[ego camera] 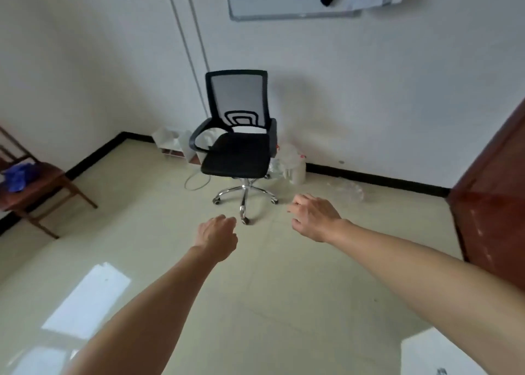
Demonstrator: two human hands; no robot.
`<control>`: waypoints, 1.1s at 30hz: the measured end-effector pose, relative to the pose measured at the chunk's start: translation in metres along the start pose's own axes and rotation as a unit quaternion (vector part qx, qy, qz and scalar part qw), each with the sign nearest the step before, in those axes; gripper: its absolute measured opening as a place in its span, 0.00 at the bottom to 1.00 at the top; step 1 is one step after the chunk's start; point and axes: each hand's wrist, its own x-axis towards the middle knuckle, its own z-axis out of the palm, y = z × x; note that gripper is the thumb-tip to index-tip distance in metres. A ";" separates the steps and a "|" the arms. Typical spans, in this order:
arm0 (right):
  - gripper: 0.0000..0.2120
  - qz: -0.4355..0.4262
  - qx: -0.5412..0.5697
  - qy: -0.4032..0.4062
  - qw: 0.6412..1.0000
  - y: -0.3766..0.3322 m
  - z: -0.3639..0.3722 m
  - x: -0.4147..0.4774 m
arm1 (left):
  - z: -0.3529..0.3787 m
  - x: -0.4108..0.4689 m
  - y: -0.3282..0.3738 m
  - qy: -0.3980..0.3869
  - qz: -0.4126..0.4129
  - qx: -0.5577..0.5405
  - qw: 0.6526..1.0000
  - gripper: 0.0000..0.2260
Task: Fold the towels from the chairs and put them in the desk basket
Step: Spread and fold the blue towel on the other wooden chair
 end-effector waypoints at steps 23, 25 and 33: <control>0.19 -0.331 -0.032 -0.077 0.940 -0.421 0.094 0.515 | 0.006 0.068 -0.556 0.006 -0.355 -0.060 0.933 0.10; 0.19 -0.359 -0.038 -0.082 0.929 -0.451 0.097 0.571 | -0.001 0.089 -0.599 0.007 -0.383 -0.067 0.921 0.10; 0.19 -0.448 -0.058 -0.082 0.889 -0.572 0.107 0.732 | -0.007 0.141 -0.737 -0.003 -0.454 -0.092 0.886 0.11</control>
